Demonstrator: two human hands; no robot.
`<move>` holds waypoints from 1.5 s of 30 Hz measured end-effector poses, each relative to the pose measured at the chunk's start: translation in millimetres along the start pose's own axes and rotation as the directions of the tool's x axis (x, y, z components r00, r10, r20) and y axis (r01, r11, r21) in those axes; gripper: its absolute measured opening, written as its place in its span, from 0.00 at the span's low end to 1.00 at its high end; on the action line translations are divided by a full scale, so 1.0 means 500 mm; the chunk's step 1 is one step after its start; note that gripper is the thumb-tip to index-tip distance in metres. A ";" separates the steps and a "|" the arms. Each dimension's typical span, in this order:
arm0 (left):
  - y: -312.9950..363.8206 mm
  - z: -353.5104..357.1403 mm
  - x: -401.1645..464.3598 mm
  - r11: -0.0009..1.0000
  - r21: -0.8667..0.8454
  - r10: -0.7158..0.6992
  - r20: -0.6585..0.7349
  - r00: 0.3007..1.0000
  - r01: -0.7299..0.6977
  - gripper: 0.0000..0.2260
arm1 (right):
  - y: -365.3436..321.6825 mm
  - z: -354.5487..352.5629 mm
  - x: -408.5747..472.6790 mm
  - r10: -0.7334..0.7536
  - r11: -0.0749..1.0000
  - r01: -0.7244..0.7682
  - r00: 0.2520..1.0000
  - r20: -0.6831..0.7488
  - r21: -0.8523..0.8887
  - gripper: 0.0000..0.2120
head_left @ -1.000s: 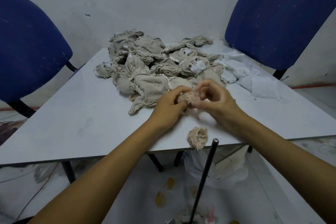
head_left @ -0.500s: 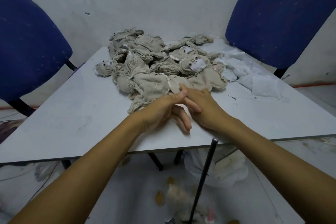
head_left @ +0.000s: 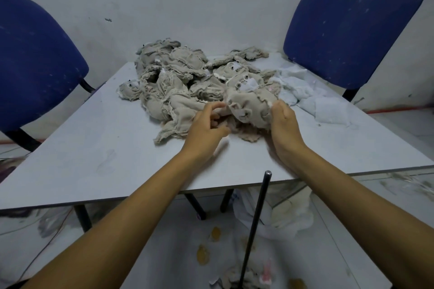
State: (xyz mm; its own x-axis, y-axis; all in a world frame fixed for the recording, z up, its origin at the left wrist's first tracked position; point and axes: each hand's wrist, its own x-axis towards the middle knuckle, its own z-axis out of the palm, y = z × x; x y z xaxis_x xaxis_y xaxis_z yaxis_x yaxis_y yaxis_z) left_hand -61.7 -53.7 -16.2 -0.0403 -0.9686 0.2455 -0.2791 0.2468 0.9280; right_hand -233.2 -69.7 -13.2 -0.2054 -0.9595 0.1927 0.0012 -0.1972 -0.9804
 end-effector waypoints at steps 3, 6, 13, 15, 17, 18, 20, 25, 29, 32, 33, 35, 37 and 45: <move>0.005 -0.003 0.000 0.999 0.019 0.042 0.057 0.997 -0.043 0.32 | -0.006 -0.002 0.000 0.118 0.983 -0.120 0.993 0.024 0.142 0.15; 0.009 -0.015 0.007 0.999 0.036 0.007 0.066 0.998 -0.010 0.39 | -0.009 -0.007 0.004 0.164 0.951 -0.175 0.984 0.064 0.255 0.16; 0.006 -0.012 0.012 0.991 -0.125 -0.037 0.022 0.999 0.040 0.42 | -0.028 0.005 0.024 -0.053 0.957 0.035 0.997 0.055 0.288 0.11; 0.013 -0.004 0.015 0.970 -0.238 -0.026 0.054 0.998 0.038 0.43 | -0.041 0.010 0.029 -0.109 0.943 0.056 0.983 0.145 0.327 0.12; 0.024 0.004 0.022 0.919 -0.389 -0.048 0.067 0.997 0.070 0.41 | -0.044 0.013 0.027 -0.146 0.951 0.063 0.955 0.258 0.303 0.15; 0.028 0.008 0.026 0.871 -0.483 -0.066 0.066 0.996 0.090 0.40 | -0.044 0.013 0.022 -0.162 0.966 0.090 0.939 0.302 0.241 0.15; 0.033 0.017 0.031 0.763 -0.639 -0.088 0.051 0.995 0.100 0.33 | -0.032 0.011 0.011 -0.191 0.980 0.157 0.917 0.351 0.123 0.14; 0.039 0.034 0.038 0.614 -0.768 -0.226 0.051 0.973 0.183 0.11 | 0.008 -0.015 -0.006 -0.147 0.960 0.229 0.900 0.410 -0.158 0.15; 0.040 0.032 0.047 0.765 -0.633 -0.168 -0.011 0.986 0.123 0.12 | 0.010 -0.008 -0.001 -0.061 0.724 0.374 0.872 0.486 -0.580 0.19; 0.036 0.017 0.047 0.937 -0.337 0.028 -0.180 0.983 -0.088 0.19 | 0.008 0.007 -0.006 -0.139 0.535 0.530 0.823 0.550 -0.658 0.13; 0.031 0.010 0.044 0.957 -0.243 0.108 -0.199 0.974 -0.156 0.21 | 0.008 0.008 -0.005 -0.165 0.488 0.559 0.814 0.557 -0.670 0.13; 0.027 -0.001 0.033 0.979 -0.098 0.161 -0.158 0.974 -0.177 0.23 | 0.007 0.003 0.003 -0.180 0.445 0.576 0.807 0.562 -0.686 0.13; 0.012 -0.008 0.025 0.964 0.258 0.074 -0.035 0.997 -0.063 0.20 | 0.008 -0.011 0.011 -0.178 0.464 0.569 0.811 0.558 -0.679 0.11; 0.013 0.000 -0.001 0.635 0.768 -0.006 -0.099 0.995 0.080 0.23 | 0.022 -0.043 -0.006 -0.286 0.580 0.477 0.878 0.384 -0.660 0.13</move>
State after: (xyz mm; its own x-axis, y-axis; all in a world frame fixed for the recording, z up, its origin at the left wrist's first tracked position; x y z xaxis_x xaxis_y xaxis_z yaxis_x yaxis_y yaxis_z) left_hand -63.8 -51.5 -10.2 0.0560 -0.9622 0.2666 -0.9175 0.0557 0.3939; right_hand -253.6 -64.6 -25.4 0.1950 -0.8634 0.4653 -0.7434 -0.4395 -0.5041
